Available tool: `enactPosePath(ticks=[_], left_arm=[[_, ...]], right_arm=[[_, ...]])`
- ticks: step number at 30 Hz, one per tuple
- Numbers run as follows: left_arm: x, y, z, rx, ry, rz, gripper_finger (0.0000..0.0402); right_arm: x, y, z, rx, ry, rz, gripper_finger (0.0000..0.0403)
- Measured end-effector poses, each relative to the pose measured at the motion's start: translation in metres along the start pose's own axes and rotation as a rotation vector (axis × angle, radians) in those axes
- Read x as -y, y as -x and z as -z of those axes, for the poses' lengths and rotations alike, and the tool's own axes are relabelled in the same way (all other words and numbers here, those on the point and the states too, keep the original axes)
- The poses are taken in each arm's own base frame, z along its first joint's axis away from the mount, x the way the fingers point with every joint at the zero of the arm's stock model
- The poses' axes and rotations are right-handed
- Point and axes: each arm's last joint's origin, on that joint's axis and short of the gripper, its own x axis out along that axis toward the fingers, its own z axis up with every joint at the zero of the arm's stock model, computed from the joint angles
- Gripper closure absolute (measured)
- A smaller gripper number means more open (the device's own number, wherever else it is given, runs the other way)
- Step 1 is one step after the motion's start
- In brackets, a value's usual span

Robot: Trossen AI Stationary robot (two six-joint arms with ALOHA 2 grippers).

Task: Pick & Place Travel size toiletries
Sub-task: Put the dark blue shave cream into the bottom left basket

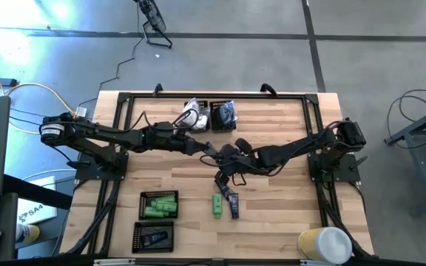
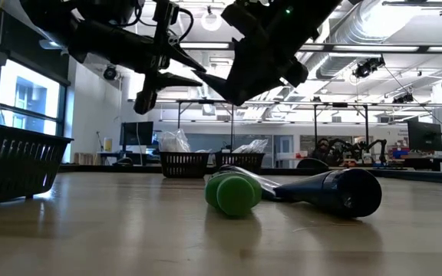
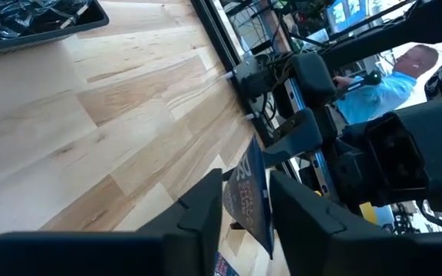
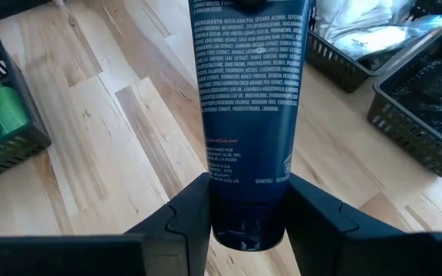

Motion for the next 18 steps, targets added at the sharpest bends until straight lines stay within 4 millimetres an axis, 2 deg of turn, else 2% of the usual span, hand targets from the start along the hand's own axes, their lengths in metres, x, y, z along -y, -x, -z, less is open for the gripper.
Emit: enactPosePath(ticks=[6, 18], left_arm=[[0.0003, 0.0, -0.0001, 0.001, -0.001, 0.003, 0.0337], [0.0002, 0.0, -0.0004, 0.009, -0.001, -0.001, 0.0396]], right_arm=[[0.0, 0.0, 0.0, 0.0, 0.0, 0.0, 0.027], [0.0, 0.0, 0.0, -0.001, 0.0, -0.001, 0.027]])
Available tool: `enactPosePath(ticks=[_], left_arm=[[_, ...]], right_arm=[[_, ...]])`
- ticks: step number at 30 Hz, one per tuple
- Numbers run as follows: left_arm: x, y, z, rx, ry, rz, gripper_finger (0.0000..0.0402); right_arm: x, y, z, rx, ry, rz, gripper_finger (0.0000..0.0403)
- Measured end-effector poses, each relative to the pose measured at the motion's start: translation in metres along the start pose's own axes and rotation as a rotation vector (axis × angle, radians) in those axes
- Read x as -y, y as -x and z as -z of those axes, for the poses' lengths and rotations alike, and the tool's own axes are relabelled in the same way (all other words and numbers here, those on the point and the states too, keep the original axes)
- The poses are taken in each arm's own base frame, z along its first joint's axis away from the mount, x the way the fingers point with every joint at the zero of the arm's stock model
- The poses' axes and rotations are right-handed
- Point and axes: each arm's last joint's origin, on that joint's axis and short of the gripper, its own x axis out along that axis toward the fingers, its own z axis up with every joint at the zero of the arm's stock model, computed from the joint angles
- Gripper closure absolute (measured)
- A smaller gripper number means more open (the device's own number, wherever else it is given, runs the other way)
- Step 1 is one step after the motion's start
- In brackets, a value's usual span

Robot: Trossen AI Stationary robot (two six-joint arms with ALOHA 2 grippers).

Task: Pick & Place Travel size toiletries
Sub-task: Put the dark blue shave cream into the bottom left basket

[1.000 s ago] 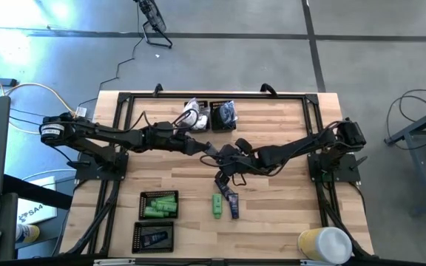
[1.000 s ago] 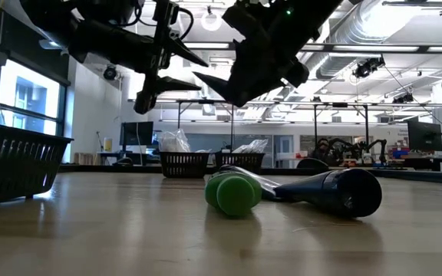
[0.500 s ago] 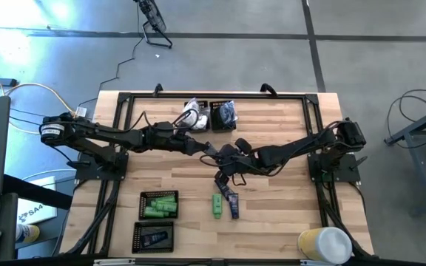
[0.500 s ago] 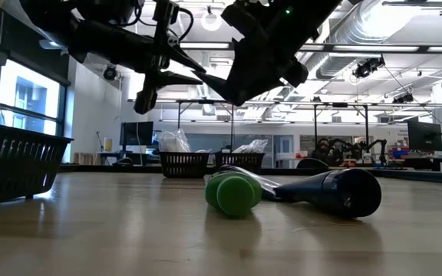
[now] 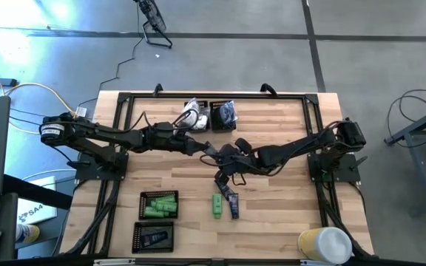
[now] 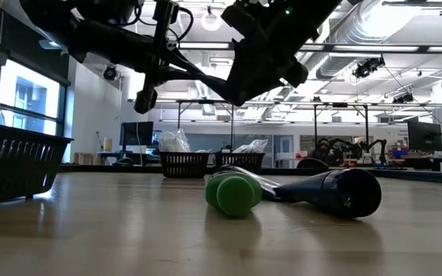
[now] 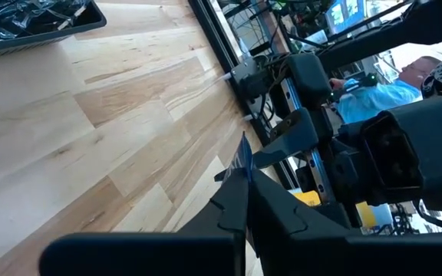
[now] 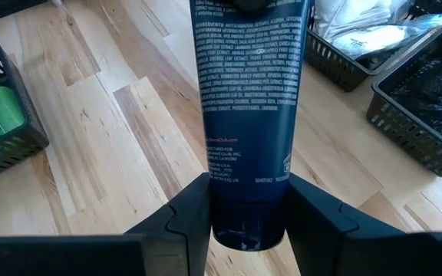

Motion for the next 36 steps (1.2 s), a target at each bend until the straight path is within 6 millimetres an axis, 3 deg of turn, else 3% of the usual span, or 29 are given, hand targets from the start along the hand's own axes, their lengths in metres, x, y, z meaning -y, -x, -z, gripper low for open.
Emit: enactPosePath(ticks=[13, 27, 31, 36], left_arm=[[0.0, 0.0, 0.0, 0.0, -0.019, -0.002, 0.04], [0.0, 0.0, 0.0, -0.006, -0.051, 0.0, 0.0401], [0.0, 0.0, 0.0, 0.003, -0.073, 0.005, 0.0401], [-0.002, 0.002, -0.009, -0.003, -0.114, 0.033, 0.0401]], right_arm=[[0.0, 0.0, 0.0, -0.001, 0.006, -0.001, 0.0256], [-0.002, 0.001, 0.002, -0.079, 0.005, -0.096, 0.0094], [0.004, 0.012, 0.001, -0.132, 0.022, -0.104, 0.0072], [0.019, 0.042, -0.005, -0.177, 0.011, -0.071, 0.0073]])
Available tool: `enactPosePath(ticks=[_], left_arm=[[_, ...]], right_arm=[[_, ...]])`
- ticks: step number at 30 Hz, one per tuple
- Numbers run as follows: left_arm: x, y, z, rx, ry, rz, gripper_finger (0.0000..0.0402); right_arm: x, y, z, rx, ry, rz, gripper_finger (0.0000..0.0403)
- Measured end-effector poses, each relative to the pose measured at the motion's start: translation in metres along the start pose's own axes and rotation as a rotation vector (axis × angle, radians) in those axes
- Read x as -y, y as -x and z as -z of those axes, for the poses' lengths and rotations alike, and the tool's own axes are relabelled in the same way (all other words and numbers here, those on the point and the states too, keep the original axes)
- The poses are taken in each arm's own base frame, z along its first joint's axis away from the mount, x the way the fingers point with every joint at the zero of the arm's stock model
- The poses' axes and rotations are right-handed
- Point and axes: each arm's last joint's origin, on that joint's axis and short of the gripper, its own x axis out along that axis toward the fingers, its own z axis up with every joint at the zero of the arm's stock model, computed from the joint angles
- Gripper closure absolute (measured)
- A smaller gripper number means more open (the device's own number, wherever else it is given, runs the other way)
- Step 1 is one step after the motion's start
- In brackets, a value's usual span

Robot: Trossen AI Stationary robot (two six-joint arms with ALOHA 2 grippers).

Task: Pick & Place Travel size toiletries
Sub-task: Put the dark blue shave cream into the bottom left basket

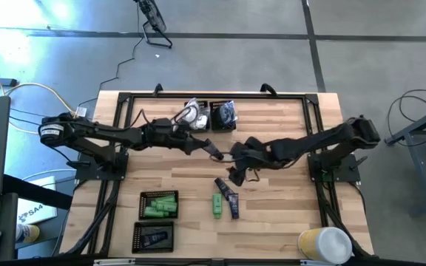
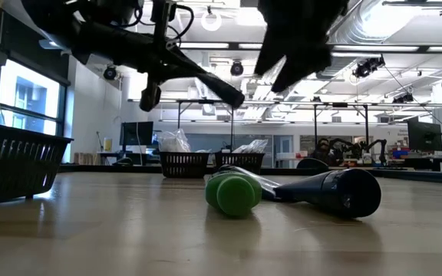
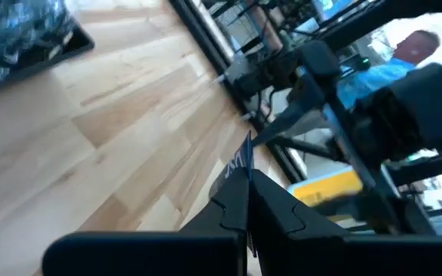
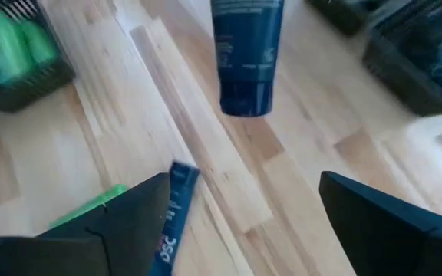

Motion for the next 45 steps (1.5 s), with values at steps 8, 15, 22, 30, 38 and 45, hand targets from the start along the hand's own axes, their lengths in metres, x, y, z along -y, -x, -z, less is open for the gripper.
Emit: enactPosePath(ticks=[8, 15, 22, 30, 38, 45], left_arm=[[0.006, 0.011, -0.014, -0.033, -0.06, 0.122, 0.0401], [0.022, 0.035, -0.017, -0.113, -0.084, 0.205, 0.0401], [0.042, 0.075, -0.008, -0.213, -0.131, 0.234, 0.0401], [0.049, 0.118, -0.002, -0.201, -0.179, 0.188, 0.0401], [0.062, 0.135, 0.013, -0.113, -0.169, 0.128, 0.0401], [0.074, 0.134, 0.037, -0.118, -0.089, 0.078, 0.0401]], right_arm=[[0.012, 0.05, -0.016, 0.138, -0.057, -0.059, 0.0107], [0.015, 0.062, -0.022, 0.224, -0.087, -0.052, 0.0144], [0.016, 0.062, -0.022, 0.245, -0.141, -0.023, 0.017], [0.015, 0.062, -0.023, 0.261, -0.199, -0.022, 0.0181], [0.017, 0.062, -0.024, 0.275, -0.14, 0.011, 0.0183], [0.02, 0.061, -0.024, 0.261, -0.063, 0.033, 0.0183]])
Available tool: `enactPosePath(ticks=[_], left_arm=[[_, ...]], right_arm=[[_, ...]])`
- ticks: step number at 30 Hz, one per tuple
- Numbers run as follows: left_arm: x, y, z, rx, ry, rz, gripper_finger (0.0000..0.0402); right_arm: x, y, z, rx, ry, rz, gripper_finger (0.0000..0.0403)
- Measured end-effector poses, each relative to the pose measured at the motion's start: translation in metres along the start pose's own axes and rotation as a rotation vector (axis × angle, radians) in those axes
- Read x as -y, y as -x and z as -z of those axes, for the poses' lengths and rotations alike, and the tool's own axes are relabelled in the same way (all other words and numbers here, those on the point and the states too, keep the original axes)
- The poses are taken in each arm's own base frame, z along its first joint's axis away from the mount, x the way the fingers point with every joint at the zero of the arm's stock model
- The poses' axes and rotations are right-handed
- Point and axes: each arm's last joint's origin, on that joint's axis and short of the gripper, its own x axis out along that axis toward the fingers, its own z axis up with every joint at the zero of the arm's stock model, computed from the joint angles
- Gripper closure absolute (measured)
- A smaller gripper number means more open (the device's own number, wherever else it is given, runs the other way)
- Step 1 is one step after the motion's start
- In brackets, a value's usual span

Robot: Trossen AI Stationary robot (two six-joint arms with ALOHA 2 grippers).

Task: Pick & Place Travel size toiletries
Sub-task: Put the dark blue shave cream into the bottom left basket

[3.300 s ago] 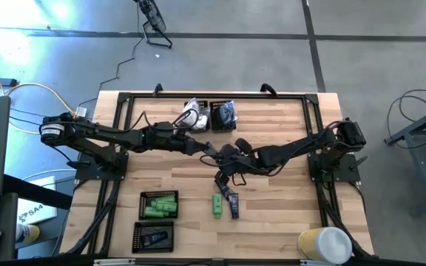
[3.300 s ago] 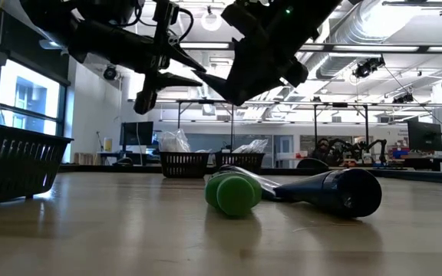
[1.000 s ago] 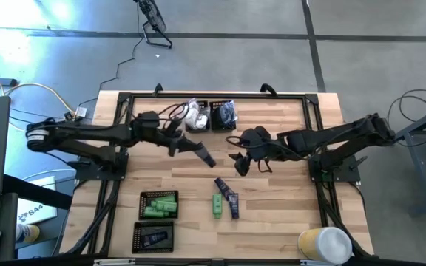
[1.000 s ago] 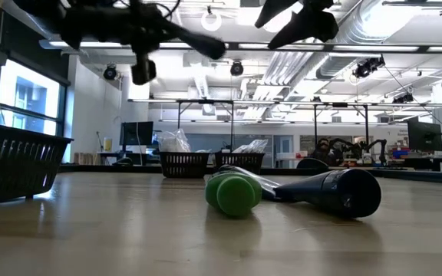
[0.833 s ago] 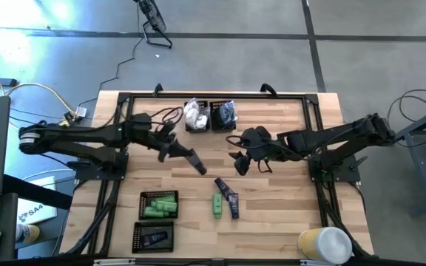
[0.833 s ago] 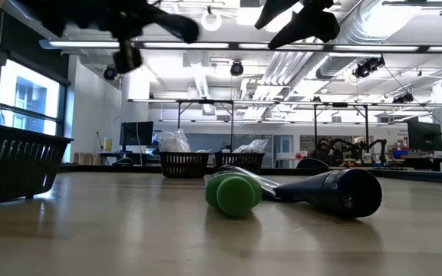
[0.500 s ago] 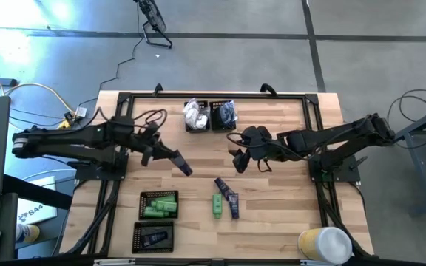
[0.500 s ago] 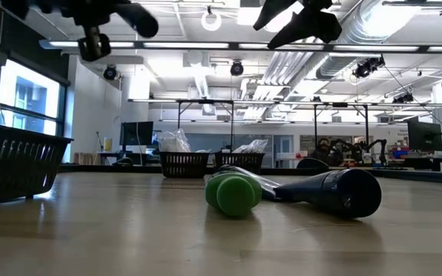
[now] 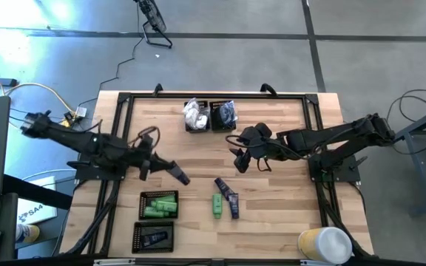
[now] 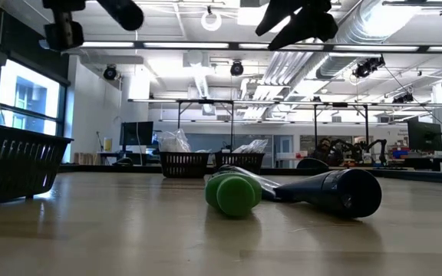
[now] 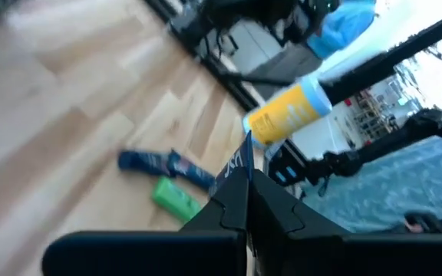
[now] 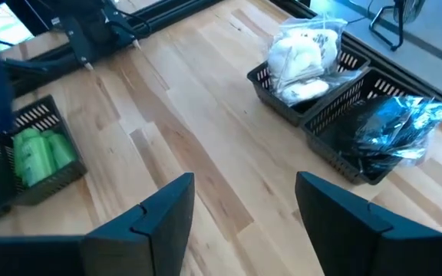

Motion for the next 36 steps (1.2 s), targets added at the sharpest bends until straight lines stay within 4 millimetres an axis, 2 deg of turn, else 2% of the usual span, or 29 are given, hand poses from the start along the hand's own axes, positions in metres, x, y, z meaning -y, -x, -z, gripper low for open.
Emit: enactPosePath(ticks=[9, 20, 30, 36], left_arm=[[0.017, -0.012, 0.046, -0.182, 0.109, -0.012, 0.0401], [0.029, -0.006, 0.095, -0.498, 0.288, -0.037, 0.0401], [0.025, -0.01, 0.124, -0.603, 0.321, -0.171, 0.0401], [0.026, -0.015, 0.135, -0.757, 0.291, -0.308, 0.0401]], right_arm=[[0.001, 0.0, 0.0, 0.012, 0.098, 0.02, 0.0183], [0.001, 0.0, 0.0, 0.013, 0.106, 0.022, 0.0183], [0.001, 0.0, 0.0, 0.013, 0.106, 0.022, 0.0183], [0.001, 0.0, 0.0, 0.013, 0.106, 0.022, 0.0183]])
